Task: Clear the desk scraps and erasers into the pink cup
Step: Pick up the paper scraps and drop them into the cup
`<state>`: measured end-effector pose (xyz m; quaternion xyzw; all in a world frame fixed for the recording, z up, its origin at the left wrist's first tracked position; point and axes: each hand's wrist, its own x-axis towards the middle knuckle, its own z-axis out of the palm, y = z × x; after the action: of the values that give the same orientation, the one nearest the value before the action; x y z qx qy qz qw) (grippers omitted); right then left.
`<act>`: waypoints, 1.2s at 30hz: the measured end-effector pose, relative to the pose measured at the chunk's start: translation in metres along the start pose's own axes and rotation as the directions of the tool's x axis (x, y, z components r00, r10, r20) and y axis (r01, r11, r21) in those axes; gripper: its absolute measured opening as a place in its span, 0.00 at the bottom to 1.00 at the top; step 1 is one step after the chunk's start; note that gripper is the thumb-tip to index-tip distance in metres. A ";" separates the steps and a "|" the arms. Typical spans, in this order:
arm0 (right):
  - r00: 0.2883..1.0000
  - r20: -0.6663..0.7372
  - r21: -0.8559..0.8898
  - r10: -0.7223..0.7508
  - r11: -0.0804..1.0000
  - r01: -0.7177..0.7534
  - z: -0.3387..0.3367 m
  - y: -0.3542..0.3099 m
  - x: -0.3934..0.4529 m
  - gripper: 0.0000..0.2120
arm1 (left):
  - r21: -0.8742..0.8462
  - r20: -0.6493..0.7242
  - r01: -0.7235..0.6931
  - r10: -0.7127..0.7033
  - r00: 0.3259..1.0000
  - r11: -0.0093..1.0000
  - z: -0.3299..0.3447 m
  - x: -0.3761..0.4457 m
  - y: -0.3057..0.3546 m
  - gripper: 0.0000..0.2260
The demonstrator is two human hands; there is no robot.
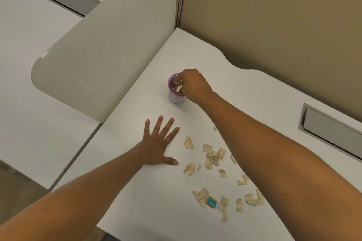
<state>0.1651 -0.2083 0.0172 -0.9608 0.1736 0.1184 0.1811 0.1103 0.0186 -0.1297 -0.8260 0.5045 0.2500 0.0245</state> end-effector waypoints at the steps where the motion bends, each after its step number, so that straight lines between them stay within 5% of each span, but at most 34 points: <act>1: 1.000 0.002 0.027 0.002 1.000 -0.002 -0.001 0.000 0.000 0.19 | 0.004 -0.001 -0.001 0.001 1.000 1.000 0.000 0.000 0.000 0.56; 10: 0.992 -0.117 0.266 0.047 0.964 -0.014 -0.026 0.013 -0.014 0.24 | -0.007 -0.005 -0.014 0.014 1.000 1.000 -0.004 -0.002 0.001 0.56; 16: 0.923 -0.264 0.338 0.278 0.923 -0.181 -0.017 0.105 -0.065 0.11 | -0.067 -0.055 0.060 -0.064 0.996 0.996 -0.020 -0.008 0.017 0.45; 19: 0.889 -0.182 0.271 0.421 0.890 -0.366 0.013 0.169 -0.106 0.14 | -0.089 -0.190 0.036 -0.053 0.980 0.995 -0.030 -0.008 0.032 0.39; 24: 0.865 0.103 0.154 0.491 0.851 -0.502 0.066 0.192 -0.142 0.28 | -0.247 -0.151 -0.005 -0.033 0.988 0.969 -0.037 0.009 0.068 0.37; 26: 0.898 0.094 0.185 0.429 0.879 -0.439 0.080 0.180 -0.143 0.30 | -0.337 -0.116 -0.005 -0.036 0.993 0.941 -0.040 0.014 0.082 0.38; 29: 0.980 0.065 0.014 0.187 0.982 -0.189 0.099 0.160 -0.148 0.27 | -0.439 -0.070 0.000 -0.034 0.997 0.898 -0.041 0.016 0.099 0.41; 36: 0.995 0.083 -0.036 -0.047 0.998 0.050 0.129 0.141 -0.207 0.23 | -0.531 -0.041 -0.082 0.071 0.997 0.843 -0.036 -0.001 0.097 0.44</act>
<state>-0.0984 -0.2215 -0.0829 -0.9622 0.1403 0.1569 0.1726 0.0421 -0.0386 -0.0779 -0.7821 0.4484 0.3725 -0.2202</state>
